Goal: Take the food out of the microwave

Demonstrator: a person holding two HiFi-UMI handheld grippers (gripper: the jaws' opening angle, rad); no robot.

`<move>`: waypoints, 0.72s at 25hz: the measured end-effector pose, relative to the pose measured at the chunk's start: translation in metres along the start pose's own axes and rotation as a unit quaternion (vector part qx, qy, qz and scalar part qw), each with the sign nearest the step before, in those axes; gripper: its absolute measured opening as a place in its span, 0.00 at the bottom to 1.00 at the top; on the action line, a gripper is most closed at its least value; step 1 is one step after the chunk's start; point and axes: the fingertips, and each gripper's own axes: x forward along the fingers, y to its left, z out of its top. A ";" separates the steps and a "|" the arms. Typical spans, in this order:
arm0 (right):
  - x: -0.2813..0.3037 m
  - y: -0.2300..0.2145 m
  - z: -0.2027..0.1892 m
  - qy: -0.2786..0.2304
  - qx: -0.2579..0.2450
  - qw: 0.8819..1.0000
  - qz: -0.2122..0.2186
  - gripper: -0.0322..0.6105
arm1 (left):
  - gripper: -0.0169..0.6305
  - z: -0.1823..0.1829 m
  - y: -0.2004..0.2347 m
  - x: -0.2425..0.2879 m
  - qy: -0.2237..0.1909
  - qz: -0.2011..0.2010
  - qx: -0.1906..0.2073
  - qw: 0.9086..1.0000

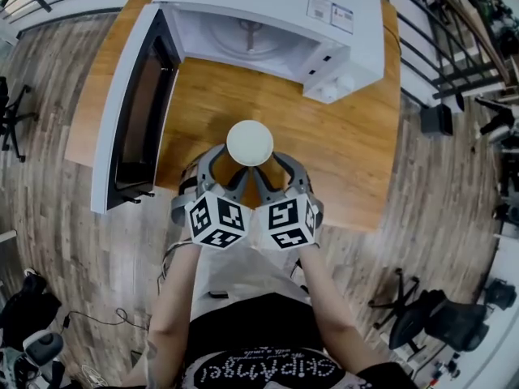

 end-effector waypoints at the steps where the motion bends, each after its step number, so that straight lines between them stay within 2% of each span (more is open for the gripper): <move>1: 0.002 0.001 -0.002 0.001 -0.001 1.000 0.001 0.37 | 0.49 -0.002 -0.001 0.001 0.002 -0.001 -0.002 1.000; 18: 0.019 0.005 -0.030 0.028 -0.004 1.000 0.004 0.36 | 0.49 -0.024 -0.016 0.019 0.020 -0.018 -0.004 1.000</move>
